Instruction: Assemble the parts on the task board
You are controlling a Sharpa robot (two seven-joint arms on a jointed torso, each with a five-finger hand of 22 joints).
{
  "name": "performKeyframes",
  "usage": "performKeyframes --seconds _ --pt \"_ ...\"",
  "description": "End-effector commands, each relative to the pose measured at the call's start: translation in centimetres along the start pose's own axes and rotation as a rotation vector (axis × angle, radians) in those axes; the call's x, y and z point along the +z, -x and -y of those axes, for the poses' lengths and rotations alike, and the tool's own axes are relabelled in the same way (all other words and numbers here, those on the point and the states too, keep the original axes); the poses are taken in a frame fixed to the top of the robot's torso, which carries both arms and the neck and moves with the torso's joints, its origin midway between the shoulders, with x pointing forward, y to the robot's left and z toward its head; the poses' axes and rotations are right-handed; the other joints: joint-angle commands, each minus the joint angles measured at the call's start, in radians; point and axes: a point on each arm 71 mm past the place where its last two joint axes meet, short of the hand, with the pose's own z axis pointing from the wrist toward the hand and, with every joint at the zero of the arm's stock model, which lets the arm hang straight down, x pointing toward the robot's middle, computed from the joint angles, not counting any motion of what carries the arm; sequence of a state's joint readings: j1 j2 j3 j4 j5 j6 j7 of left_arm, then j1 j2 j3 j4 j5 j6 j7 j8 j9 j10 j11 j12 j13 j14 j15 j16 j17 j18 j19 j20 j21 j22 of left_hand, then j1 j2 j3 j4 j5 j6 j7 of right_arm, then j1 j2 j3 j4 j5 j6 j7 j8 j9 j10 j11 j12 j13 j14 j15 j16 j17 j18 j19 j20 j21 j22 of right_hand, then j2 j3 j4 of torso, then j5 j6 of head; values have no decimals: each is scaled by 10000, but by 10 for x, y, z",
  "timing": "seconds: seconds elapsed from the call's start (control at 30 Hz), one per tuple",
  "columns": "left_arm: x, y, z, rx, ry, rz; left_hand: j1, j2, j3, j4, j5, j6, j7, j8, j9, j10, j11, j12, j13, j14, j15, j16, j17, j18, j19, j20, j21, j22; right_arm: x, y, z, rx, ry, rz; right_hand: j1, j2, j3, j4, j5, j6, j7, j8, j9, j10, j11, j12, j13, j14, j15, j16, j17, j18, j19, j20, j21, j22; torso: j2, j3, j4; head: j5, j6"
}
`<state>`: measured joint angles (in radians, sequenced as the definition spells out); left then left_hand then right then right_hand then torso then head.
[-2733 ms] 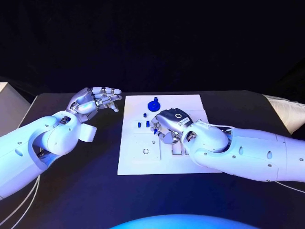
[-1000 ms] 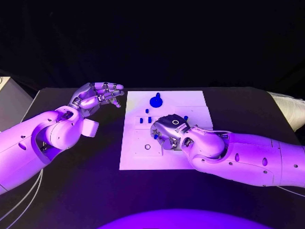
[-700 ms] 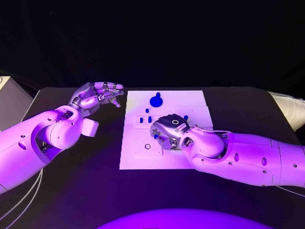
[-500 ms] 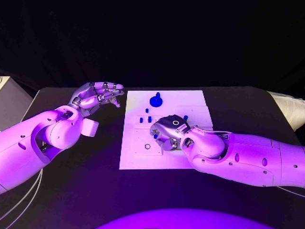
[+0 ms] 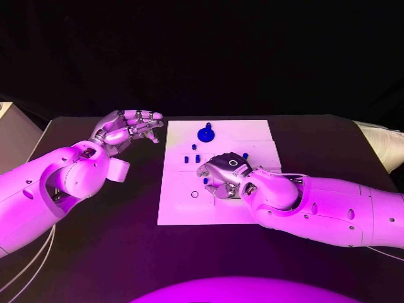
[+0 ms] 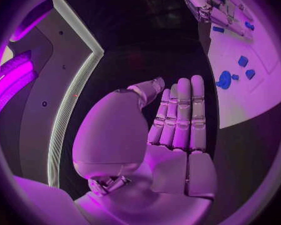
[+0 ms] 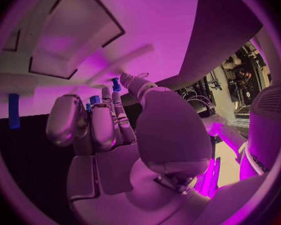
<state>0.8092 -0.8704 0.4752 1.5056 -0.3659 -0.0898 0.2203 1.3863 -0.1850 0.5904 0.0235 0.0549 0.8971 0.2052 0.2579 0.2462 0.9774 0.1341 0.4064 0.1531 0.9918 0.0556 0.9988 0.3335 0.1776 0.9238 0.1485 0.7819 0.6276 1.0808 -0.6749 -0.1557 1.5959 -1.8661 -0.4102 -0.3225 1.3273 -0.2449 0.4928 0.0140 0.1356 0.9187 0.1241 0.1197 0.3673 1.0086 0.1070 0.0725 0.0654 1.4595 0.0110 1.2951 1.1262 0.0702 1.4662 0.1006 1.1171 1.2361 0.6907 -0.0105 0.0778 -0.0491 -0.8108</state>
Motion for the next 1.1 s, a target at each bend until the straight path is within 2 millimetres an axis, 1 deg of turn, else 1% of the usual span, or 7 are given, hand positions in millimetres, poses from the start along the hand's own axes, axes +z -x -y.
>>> performKeyframes --seconds 0.03,0.33,0.6,0.63,0.87,0.97,1.1 --pt "0 -2 -1 -48 -7 -156 13 43 -28 -7 -25 -71 -30 30 15 -90 -2 64 4 -60 36 -59 -1 59 51 -1 -21 -8 -2 -3 3 -97 -119 -184 119 29 -88 3 -53 -73 16 -47 -14 -108 4 70 -3 -12 33 -68 -16 185 213 62 -44 -16 2 0 4 -17 16" --pt "0 -1 -1 -56 22 -169 13 43 -28 -7 -25 -71 -30 30 15 -90 -2 64 4 -60 36 -59 -1 59 51 -1 -21 -8 -10 6 10 210 -270 441 192 79 -136 147 61 -3 92 -77 -64 30 -32 260 24 40 10 -13 9 170 266 59 39 41 -6 -3 1 -74 75" --pt "-1 0 -2 -50 58 -158 13 43 -28 -7 -25 -71 -30 30 15 -90 -2 64 4 -60 36 -59 -1 59 51 -1 -21 -8 -20 38 39 1531 -1008 402 184 -22 79 290 88 96 219 -111 -126 425 -134 564 31 152 -73 111 132 126 367 -5 273 207 -10 -12 -25 -134 154" --pt "-1 0 -2 -48 63 -156 13 43 -28 -7 -25 -71 -30 30 15 -90 -2 64 4 -60 36 -59 -1 59 51 -1 -21 -8 -22 43 44 1614 -1083 352 187 -54 118 295 162 110 287 -118 -137 435 -134 582 22 180 -77 152 183 112 390 -15 338 254 -12 -12 -33 -136 158" --pt "-1 0 -3 -59 77 -168 3 47 -36 10 -26 -80 -30 40 19 -109 -1 91 7 -63 39 -65 3 60 57 4 -44 -25 -27 68 72 1540 -1390 145 161 -163 122 313 254 112 167 -144 -161 498 -162 645 26 277 -100 334 438 52 477 -43 655 483 -15 -5 -33 -173 239" --pt "-1 0 -3 -68 83 -177 3 47 -36 10 -26 -80 -30 40 19 -109 -1 91 7 -63 39 -65 3 60 57 4 -44 -25 -27 71 82 1235 -1524 -38 150 -224 76 316 269 108 90 -157 -171 421 -157 622 14 302 -102 381 500 39 507 -52 721 529 -8 2 -15 -175 263" --pt "-1 0 -3 -71 93 -180 3 47 -36 10 -26 -80 -30 40 19 -109 -1 91 7 -63 39 -65 3 60 57 4 -44 -25 -28 71 94 752 -1753 -470 167 -249 -105 341 270 120 -5 -175 -189 211 -126 559 -2 321 -79 422 540 29 531 -51 745 547 3 -8 -13 -184 267"
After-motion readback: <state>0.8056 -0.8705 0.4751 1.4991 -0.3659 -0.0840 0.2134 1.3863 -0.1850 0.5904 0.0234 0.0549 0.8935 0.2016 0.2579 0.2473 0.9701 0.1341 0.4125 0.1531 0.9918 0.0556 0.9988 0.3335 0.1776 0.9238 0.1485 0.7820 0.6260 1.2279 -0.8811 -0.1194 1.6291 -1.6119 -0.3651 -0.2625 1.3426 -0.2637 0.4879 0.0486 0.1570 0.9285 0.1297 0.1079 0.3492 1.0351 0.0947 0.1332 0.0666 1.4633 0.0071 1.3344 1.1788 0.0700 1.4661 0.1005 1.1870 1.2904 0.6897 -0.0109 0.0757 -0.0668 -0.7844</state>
